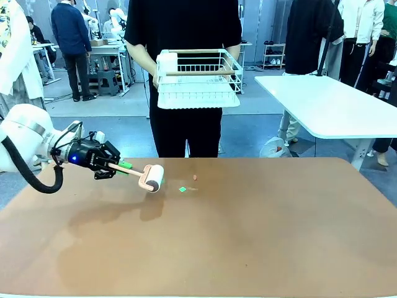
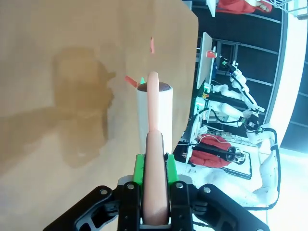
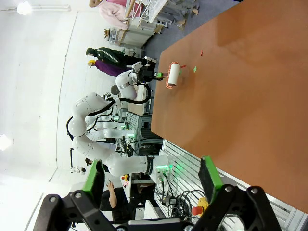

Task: Clean the table.
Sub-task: Clean the table with the Lint Roller when the human lifts the Dish drying rack.

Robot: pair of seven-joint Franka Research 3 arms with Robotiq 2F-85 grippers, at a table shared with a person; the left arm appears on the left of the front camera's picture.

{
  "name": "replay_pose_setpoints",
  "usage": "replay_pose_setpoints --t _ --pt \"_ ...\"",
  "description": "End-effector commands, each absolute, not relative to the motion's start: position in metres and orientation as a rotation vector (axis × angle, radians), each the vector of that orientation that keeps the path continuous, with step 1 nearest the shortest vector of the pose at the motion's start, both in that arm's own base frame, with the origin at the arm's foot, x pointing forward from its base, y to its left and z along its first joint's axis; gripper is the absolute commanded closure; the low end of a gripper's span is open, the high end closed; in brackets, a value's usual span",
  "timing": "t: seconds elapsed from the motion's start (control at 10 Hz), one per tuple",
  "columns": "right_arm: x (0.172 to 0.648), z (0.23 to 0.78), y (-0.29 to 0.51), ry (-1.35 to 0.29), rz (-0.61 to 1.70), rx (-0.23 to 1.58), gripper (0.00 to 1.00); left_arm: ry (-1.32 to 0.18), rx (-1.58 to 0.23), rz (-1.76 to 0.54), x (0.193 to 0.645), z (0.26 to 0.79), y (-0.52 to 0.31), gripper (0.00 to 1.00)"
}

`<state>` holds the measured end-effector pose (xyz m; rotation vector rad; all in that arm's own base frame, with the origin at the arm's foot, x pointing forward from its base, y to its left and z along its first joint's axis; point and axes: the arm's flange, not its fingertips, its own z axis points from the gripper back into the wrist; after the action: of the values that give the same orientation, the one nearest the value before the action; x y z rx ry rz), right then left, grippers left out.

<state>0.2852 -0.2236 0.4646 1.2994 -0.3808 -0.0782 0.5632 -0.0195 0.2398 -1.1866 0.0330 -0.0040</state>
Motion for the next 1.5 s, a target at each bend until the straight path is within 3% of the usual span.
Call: replay_pose_setpoints --t 0.0,0.3,0.9,1.4 --pt "0.284 0.469 -0.225 -0.39 -0.071 1.31 0.0 0.036 -1.161 -0.025 0.574 0.244 -0.004 0.89" --pt "0.284 0.469 -0.225 -0.39 -0.071 1.31 0.0 0.035 -1.09 -0.019 0.578 0.241 0.016 0.89" --pt "0.284 0.469 -0.225 -0.39 -0.071 1.31 0.0 -0.047 -1.064 -0.001 0.587 0.291 0.078 0.89" --pt "0.284 0.469 -0.225 -0.39 -0.071 1.31 0.0 -0.046 -1.024 -0.016 0.597 0.278 0.072 0.89"
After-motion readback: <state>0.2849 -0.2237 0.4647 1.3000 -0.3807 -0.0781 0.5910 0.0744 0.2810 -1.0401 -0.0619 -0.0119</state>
